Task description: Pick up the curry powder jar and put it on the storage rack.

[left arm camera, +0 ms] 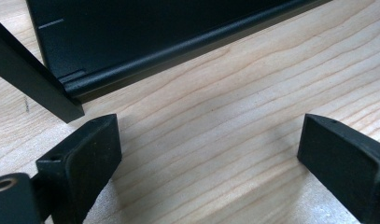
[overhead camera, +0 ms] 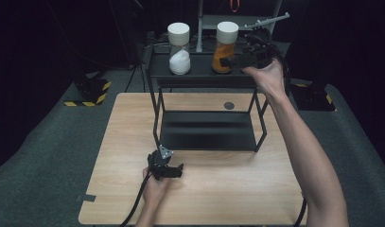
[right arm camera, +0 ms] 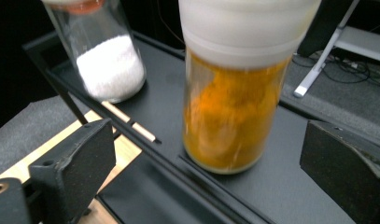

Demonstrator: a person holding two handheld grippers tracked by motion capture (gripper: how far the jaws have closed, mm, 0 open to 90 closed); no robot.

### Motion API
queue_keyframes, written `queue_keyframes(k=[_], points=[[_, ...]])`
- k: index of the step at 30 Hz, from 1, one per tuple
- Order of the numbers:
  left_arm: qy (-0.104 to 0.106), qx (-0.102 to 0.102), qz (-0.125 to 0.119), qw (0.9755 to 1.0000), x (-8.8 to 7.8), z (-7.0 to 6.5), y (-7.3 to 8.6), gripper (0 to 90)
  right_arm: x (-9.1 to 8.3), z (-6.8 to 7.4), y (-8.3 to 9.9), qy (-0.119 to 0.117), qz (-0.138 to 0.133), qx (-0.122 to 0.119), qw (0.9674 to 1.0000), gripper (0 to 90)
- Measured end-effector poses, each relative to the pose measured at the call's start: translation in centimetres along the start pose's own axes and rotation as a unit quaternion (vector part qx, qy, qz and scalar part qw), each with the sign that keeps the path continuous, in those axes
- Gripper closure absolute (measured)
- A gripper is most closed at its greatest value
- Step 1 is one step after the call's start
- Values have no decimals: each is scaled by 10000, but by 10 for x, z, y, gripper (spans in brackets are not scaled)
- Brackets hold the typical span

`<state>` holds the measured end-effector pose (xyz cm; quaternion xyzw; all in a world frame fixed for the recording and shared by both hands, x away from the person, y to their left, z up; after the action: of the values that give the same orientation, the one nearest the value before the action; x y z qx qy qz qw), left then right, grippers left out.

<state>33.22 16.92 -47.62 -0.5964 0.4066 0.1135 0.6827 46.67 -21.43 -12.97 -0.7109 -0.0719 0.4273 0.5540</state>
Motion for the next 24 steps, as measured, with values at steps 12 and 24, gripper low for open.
queue_keyframes(k=[12, 24], points=[[-4, -10, -8, 10000, 0, 0, 0, 61, -7, -17, 35, -181, 3, 148, 9997, 38], [-2, -5, -5, 10000, 0, 0, 0, 61, -12, -20, 65, -316, 14, 141, 9994, 53]])
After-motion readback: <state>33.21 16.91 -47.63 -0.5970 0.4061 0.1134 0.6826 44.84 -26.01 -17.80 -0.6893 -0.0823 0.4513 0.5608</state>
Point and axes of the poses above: each handheld gripper's, and its own axes: x roughly forward along the jaws, y roughly out of its underside, z roughly to its left, the point moved 4 cm from there along x, roughly forward along the jaws, and after that the axes turned 3 degrees about -x, right-handed, at the moved point
